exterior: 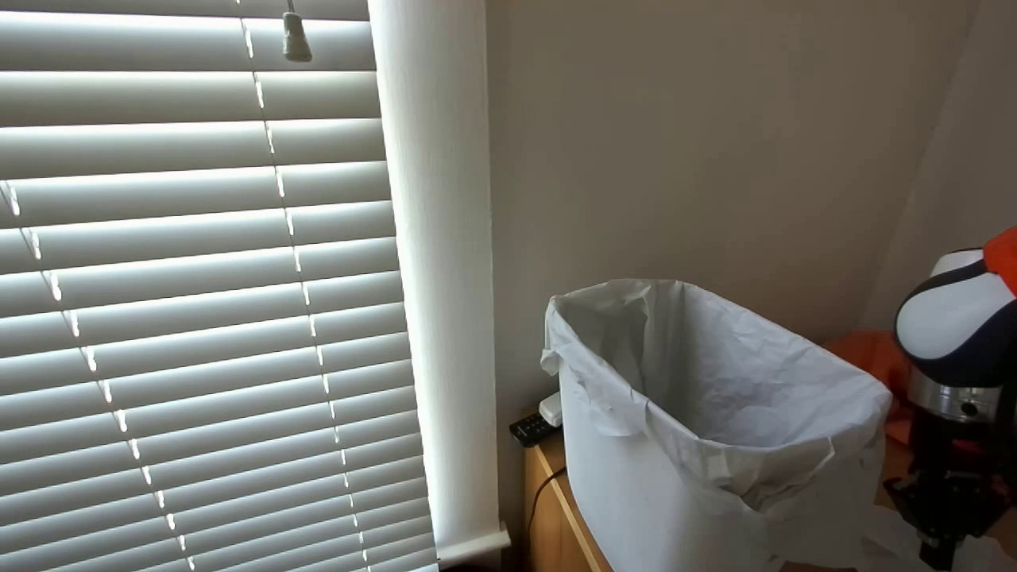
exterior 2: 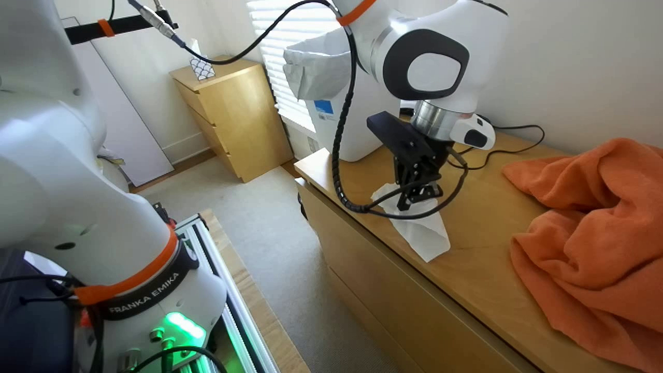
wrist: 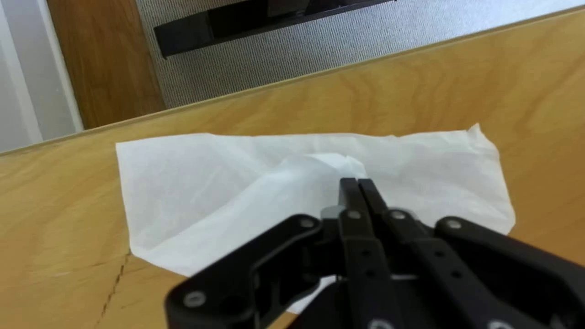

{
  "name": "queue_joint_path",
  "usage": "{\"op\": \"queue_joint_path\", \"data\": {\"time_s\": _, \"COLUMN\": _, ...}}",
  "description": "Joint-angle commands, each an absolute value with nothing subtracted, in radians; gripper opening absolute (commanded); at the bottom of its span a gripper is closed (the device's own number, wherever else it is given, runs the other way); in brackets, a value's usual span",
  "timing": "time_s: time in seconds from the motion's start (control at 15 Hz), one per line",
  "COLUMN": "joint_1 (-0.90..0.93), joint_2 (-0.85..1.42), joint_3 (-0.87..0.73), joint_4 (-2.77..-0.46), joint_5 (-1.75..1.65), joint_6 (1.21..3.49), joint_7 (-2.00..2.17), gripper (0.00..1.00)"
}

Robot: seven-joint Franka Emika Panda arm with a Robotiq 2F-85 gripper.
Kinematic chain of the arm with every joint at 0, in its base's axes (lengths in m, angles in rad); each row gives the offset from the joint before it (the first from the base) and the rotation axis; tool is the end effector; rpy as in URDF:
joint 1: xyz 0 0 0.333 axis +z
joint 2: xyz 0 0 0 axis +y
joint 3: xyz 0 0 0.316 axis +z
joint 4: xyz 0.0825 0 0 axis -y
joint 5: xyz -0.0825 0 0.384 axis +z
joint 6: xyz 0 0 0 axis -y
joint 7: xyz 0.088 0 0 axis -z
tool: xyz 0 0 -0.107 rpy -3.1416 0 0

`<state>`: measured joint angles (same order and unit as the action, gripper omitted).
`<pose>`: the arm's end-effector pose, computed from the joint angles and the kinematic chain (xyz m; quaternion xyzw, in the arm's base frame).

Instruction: Place the small item on the paper towel, then fold the paper towel

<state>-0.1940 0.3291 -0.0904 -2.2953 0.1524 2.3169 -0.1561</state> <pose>0.4741 -0.1376 0.1845 -0.9803 0.1225 0.1405 0.0649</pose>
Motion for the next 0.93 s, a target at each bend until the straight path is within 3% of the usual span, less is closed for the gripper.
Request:
{"op": "queue_joint_path", "data": {"time_s": 0.0, "joint_1": -0.177, "joint_2": 0.333, "joint_3": -0.108, "joint_4": -2.320, "joint_5": 0.117, "joint_6": 2.368, "joint_7": -0.104, "gripper": 0.34}}
{"op": "queue_joint_path", "data": {"time_s": 0.6, "joint_1": -0.189, "joint_2": 0.180, "joint_3": -0.107, "joint_4": -2.397, "joint_5": 0.153, "joint_6": 2.502, "joint_7": -0.109, "gripper": 0.99}}
{"op": "queue_joint_path", "data": {"time_s": 0.87, "joint_1": -0.188, "joint_2": 0.072, "joint_3": -0.128, "joint_4": -2.431, "joint_5": 0.134, "joint_6": 2.519, "joint_7": -0.081, "gripper": 1.00}}
